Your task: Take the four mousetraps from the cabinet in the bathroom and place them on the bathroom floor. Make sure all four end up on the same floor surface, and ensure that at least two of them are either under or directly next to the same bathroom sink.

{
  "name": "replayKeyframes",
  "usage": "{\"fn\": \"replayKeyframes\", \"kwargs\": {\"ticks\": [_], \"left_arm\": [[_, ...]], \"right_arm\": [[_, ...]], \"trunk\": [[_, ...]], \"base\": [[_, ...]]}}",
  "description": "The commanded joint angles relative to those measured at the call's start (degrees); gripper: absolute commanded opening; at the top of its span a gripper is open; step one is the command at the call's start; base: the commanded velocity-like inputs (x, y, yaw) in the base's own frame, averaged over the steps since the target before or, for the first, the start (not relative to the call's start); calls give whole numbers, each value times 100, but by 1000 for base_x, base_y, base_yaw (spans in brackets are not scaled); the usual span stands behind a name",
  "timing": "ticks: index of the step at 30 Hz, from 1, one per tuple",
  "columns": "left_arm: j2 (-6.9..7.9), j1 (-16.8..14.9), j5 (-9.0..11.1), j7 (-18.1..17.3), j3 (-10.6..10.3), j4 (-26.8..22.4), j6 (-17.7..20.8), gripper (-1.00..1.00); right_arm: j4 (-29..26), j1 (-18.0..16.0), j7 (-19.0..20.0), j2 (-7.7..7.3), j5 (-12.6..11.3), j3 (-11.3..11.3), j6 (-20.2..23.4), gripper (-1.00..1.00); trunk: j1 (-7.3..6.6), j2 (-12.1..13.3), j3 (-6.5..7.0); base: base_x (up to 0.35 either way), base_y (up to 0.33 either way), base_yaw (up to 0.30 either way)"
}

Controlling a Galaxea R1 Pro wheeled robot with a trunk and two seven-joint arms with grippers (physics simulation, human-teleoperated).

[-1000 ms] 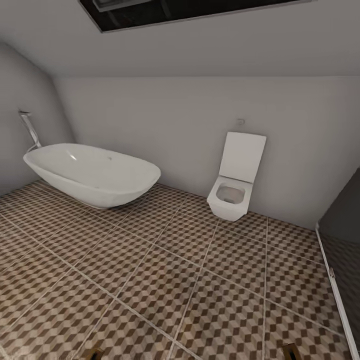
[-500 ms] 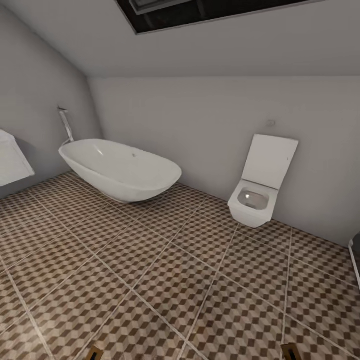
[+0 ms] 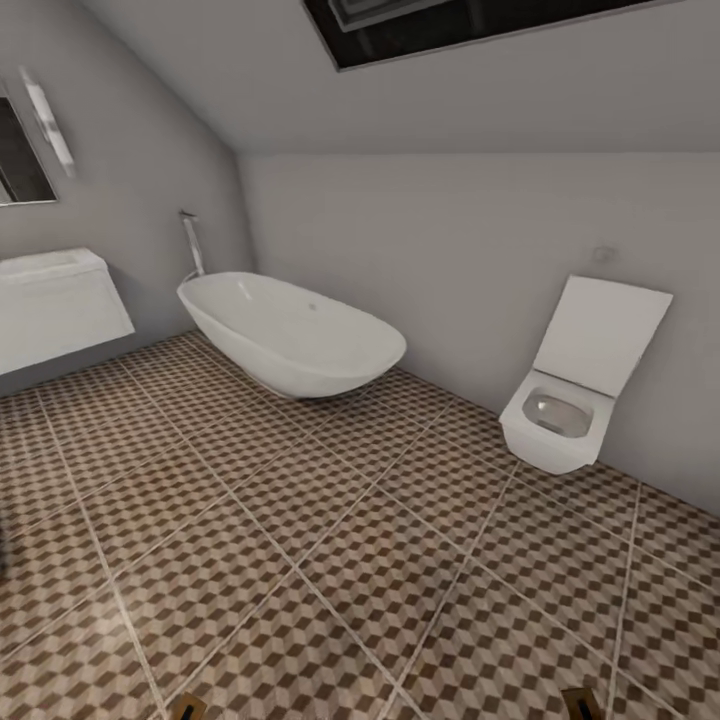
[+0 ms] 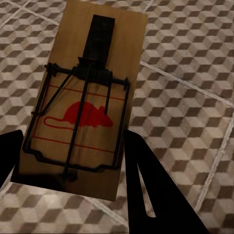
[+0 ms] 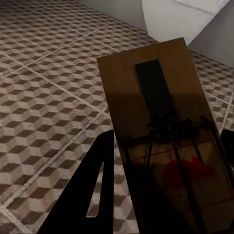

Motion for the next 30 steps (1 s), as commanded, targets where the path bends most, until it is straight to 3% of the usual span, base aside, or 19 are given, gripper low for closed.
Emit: {"fn": "replayKeyframes", "kwargs": {"ticks": [1, 30], "left_arm": [[-2, -12, 42, -16, -28, 22, -28, -100], [-3, -14, 42, -16, -28, 22, -28, -100]], "right_arm": [[-1, -1, -17, -3, -25, 41, -13, -100], [-1, -1, -17, -4, -25, 41, -13, -100]], "trunk": [[0, -3, -5], [0, -3, -5]], "base": [[0, 0, 287], [0, 0, 287]]}}
